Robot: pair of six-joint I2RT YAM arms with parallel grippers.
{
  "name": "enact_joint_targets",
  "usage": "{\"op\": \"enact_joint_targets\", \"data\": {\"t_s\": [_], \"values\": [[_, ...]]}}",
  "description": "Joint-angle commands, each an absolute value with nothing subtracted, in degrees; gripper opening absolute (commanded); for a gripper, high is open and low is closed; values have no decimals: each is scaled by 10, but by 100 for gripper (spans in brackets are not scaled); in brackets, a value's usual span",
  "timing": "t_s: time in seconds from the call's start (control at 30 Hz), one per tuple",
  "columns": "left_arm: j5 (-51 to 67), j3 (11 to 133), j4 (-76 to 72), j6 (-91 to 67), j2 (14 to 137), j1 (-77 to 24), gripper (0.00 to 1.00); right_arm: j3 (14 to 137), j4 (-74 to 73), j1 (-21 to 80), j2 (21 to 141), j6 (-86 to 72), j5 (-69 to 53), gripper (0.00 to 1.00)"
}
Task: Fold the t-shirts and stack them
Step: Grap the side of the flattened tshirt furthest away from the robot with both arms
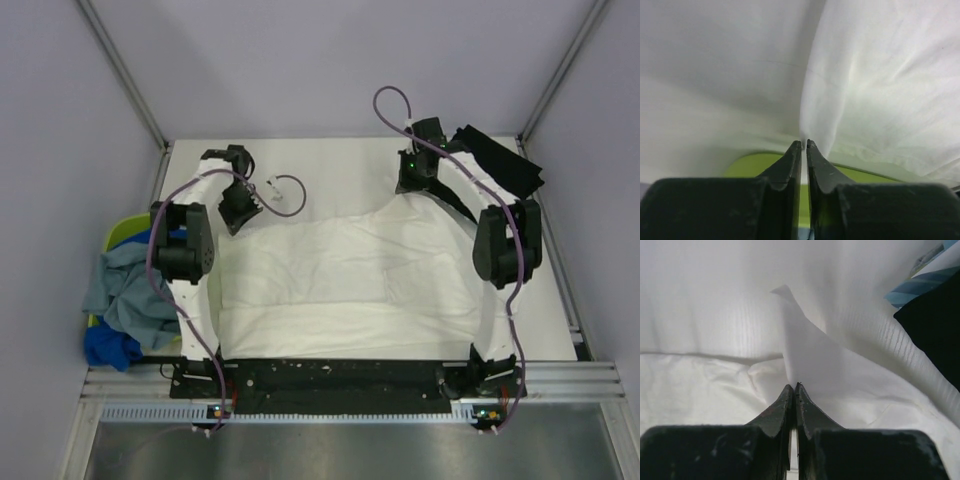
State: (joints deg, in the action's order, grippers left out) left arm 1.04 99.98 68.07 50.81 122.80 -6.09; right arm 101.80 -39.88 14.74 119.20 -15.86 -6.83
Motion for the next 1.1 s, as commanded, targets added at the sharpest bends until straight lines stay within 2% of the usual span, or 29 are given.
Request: {"op": "enact_joint_targets", "data": {"t_s": [0.0,0.03,0.13,0.23,0.33,0.6,0.93,1.03,1.07], "values": [[20,1023,642,481,1158,-55,27,982,-343,155,1130,-162,-84,0],[31,1027,646,483,1158,-54,37,978,-342,155,1129,-162,-87,0],[43,1021,665,499,1159,-54,49,970,-340,156,1125,-160,-92,0],[37,1005,674,524,1171,-53,56,963,-339,159,1117,-156,-87,0],[-18,990,623,519,1186,-51,63,956,-338,160,1110,-155,-87,0],[-41,1088,637,521,1262,-43,65,935,-335,166,1087,-144,-86,0],[20,1087,720,555,1298,-39,63,926,-331,167,1078,-146,-84,0],[17,1086,714,548,1311,-39,60,924,-331,168,1071,-148,-84,0],[14,1085,713,543,1316,-39,56,919,-331,169,1067,-148,-83,0]]}}
